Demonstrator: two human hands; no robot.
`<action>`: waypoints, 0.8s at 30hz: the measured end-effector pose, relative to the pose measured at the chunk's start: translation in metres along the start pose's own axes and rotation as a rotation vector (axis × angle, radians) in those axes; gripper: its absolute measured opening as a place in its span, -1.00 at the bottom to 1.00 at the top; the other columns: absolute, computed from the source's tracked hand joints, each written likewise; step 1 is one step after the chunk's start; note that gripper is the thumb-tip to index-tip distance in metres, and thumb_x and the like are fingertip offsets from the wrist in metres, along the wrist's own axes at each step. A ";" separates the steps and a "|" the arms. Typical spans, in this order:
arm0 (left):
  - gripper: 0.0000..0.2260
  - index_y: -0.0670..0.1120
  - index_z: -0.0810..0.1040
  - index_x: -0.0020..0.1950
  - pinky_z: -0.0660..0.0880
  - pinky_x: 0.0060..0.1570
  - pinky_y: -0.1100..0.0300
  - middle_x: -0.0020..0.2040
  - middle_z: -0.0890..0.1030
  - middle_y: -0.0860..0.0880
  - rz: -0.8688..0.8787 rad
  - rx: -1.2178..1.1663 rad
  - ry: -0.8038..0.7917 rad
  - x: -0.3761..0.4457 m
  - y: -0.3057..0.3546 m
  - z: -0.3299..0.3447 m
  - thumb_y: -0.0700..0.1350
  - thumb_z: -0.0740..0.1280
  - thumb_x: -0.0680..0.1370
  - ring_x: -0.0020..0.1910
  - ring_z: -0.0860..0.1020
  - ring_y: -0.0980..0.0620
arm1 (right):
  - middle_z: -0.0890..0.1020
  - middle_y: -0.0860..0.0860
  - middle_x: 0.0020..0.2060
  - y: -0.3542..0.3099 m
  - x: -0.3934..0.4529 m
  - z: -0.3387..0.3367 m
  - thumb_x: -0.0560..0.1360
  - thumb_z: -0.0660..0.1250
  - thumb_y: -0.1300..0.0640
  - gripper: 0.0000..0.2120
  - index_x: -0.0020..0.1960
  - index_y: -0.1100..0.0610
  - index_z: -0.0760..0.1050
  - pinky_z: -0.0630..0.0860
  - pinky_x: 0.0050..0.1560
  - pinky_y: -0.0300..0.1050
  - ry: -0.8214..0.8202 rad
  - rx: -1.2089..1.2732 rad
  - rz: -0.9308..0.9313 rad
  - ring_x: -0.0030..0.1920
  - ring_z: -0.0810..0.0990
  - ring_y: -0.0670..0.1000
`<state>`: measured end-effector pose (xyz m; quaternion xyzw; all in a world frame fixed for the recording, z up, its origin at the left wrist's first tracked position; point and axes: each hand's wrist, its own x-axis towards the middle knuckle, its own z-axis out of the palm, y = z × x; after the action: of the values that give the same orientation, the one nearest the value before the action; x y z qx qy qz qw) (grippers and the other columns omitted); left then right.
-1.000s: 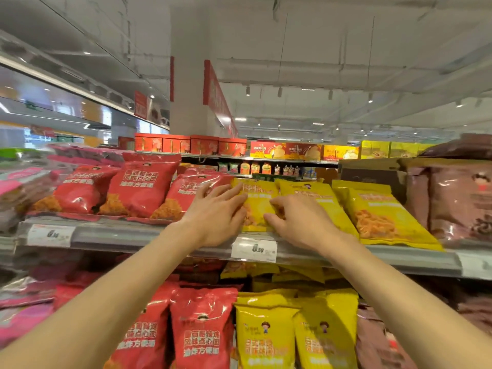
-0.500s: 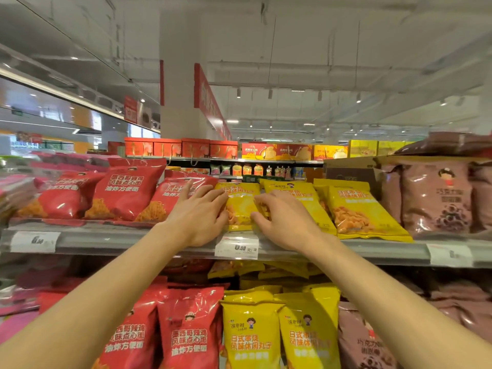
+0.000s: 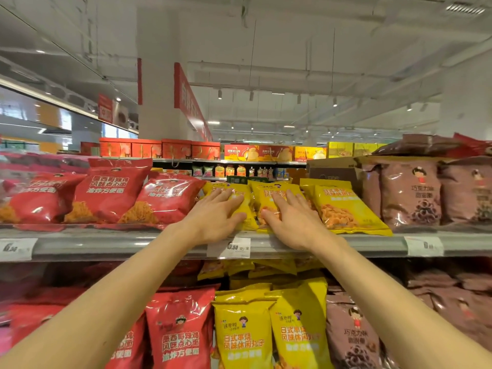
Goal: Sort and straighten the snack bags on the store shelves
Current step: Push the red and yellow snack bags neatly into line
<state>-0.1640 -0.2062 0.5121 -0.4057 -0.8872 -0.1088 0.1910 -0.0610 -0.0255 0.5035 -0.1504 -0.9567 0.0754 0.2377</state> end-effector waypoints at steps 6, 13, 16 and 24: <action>-0.49 0.09 0.11 0.64 -0.10 0.58 -0.07 0.67 0.06 -0.03 0.015 0.024 0.164 -0.002 0.011 0.009 0.16 0.04 0.70 0.65 -0.03 -0.08 | -0.06 0.04 0.67 0.014 -0.005 -0.002 0.65 -0.09 -0.33 -0.35 0.66 -0.07 -0.02 -0.16 0.60 0.20 0.126 0.007 -0.067 0.66 -0.16 0.10; -0.52 0.09 0.18 0.62 -0.04 0.59 -0.10 0.66 0.10 -0.04 0.098 -0.039 0.173 0.023 0.068 0.017 0.18 0.02 0.70 0.64 0.05 -0.08 | 0.00 0.10 0.66 0.082 -0.006 -0.022 0.69 -0.05 -0.20 -0.42 0.64 0.02 0.09 -0.15 0.59 0.28 0.186 -0.097 0.105 0.65 -0.12 0.17; -0.52 0.10 0.15 0.63 -0.03 0.59 -0.09 0.66 0.09 -0.02 0.081 -0.013 0.156 0.031 0.077 0.025 0.16 0.00 0.71 0.64 0.04 -0.06 | -0.04 0.11 0.67 0.097 -0.005 -0.018 0.68 -0.07 -0.22 -0.39 0.66 -0.01 -0.01 -0.13 0.58 0.29 0.096 -0.072 0.141 0.65 -0.13 0.19; -0.49 0.11 0.09 0.65 -0.08 0.59 -0.10 0.66 0.08 0.00 0.053 0.072 0.153 0.030 0.076 0.033 0.19 -0.10 0.70 0.64 0.03 -0.05 | -0.09 0.11 0.67 0.099 -0.005 -0.020 0.68 -0.10 -0.25 -0.36 0.67 -0.02 -0.08 -0.16 0.58 0.29 0.034 -0.084 0.113 0.65 -0.17 0.20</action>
<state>-0.1324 -0.1257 0.4981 -0.4125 -0.8622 -0.1025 0.2757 -0.0229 0.0678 0.4973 -0.2153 -0.9448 0.0460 0.2426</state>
